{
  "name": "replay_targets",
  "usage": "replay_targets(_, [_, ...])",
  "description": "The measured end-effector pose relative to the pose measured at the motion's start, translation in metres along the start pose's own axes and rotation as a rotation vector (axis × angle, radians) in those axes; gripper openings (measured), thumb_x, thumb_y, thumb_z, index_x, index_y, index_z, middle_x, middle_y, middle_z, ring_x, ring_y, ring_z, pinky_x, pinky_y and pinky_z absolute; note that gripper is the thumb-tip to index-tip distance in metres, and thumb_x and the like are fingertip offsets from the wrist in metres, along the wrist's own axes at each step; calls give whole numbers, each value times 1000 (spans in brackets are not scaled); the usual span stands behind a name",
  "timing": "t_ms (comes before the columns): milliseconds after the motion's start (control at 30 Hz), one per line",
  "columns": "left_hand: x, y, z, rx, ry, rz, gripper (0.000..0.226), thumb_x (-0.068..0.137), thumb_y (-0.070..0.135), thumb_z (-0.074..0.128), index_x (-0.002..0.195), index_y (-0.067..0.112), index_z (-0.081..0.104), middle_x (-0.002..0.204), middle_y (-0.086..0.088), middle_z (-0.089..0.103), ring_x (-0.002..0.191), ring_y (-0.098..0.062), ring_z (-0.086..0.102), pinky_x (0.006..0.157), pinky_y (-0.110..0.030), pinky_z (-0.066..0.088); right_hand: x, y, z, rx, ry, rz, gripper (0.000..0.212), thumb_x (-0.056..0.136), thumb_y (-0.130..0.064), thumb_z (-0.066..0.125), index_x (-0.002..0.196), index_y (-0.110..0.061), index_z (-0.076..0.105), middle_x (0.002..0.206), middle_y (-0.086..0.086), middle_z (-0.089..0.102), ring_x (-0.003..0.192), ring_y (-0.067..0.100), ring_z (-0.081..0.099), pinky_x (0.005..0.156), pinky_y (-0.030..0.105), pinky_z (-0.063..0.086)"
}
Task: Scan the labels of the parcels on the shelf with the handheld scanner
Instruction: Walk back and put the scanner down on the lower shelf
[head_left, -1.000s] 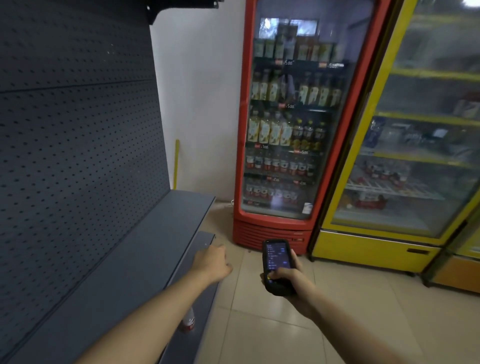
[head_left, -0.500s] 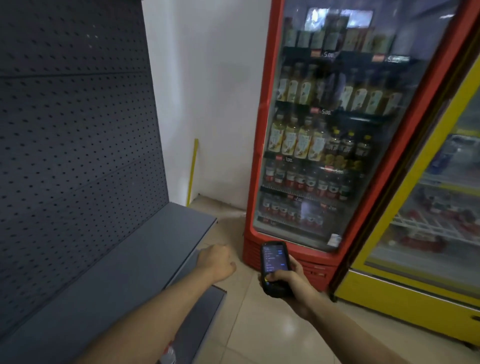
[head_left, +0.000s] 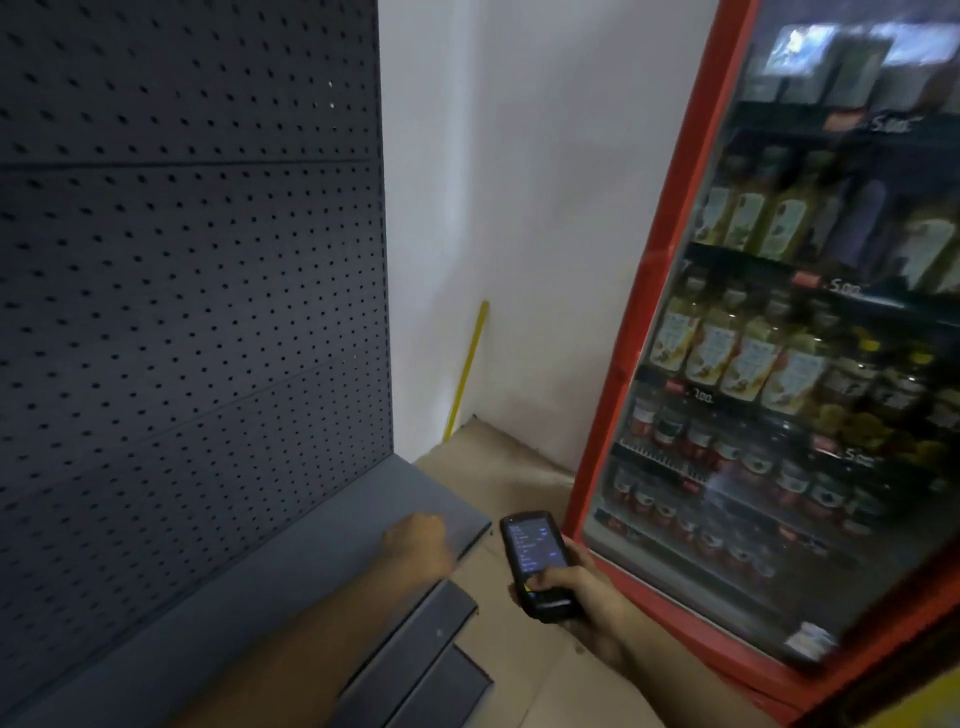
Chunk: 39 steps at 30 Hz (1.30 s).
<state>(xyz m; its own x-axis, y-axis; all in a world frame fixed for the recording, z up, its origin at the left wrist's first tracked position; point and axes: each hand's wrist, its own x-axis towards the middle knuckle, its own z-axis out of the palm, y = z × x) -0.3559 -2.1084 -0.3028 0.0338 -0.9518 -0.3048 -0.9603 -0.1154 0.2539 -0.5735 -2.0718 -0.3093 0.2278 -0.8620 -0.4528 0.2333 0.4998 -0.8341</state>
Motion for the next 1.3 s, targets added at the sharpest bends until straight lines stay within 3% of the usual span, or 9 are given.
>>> replay_targets(167, [40,-14,-11,-34,14,-146,34,92,30,54,120,13,58,125,-8,59,116,-26,56,100,-37,46,66,-16,13,-108,-59,72,79,45,8,73,120,-9,58,99,22,71,87,40,67,96,69,43])
replay_targets(300, [61,-37,-15,-95,47,-241,33,89,30,51,115,13,62,115,-8,65,106,-28,62,90,-37,51,129,-24,23,-190,-148,199,83,40,1,79,121,-6,60,106,23,71,93,40,67,91,54,52])
replay_targets(433, [86,-54,-7,-196,-24,-338,42,98,32,46,133,8,47,135,-9,50,121,-26,51,103,-34,42,186,-32,34,-242,-247,312,46,58,8,75,102,-1,65,95,22,68,84,36,64,69,40,53])
replay_targets(600, [109,-61,-2,-278,-77,-519,43,94,29,50,133,12,51,137,-7,50,121,-22,52,104,-31,43,246,-33,42,-336,-356,508,17,77,8,68,91,2,61,85,19,60,78,35,61,64,41,50])
replay_targets(833, [127,-62,-3,-269,-93,-642,41,87,17,50,127,9,54,124,-10,59,108,-25,59,92,-35,52,292,-25,61,-214,-397,621,59,53,11,70,105,19,41,85,18,48,77,36,51,80,44,51])
replay_targets(933, [132,-67,0,-265,-108,-673,40,87,14,50,126,8,55,125,-12,58,109,-27,59,93,-35,51,304,-18,67,-203,-341,605,71,52,9,71,119,14,49,111,25,57,104,42,58,103,51,45])
replay_targets(1033, [138,-74,5,-272,-107,-690,43,88,12,49,130,8,53,130,-11,55,114,-26,57,97,-36,49,313,-12,73,-118,-300,626,66,76,16,61,138,5,41,138,30,46,118,46,52,92,52,52])
replay_targets(1133, [143,-78,10,-276,-113,-700,45,88,12,51,133,9,50,133,-10,53,117,-26,55,99,-35,48,318,-11,76,-81,-312,634,59,84,17,55,139,1,40,138,30,45,109,46,55,65,44,60])
replay_targets(1300, [149,-79,18,-219,-141,-698,41,86,19,54,127,13,55,127,-9,58,112,-26,59,94,-36,50,324,-3,82,-44,-353,610,58,81,20,54,136,3,44,134,31,48,109,45,54,80,48,56])
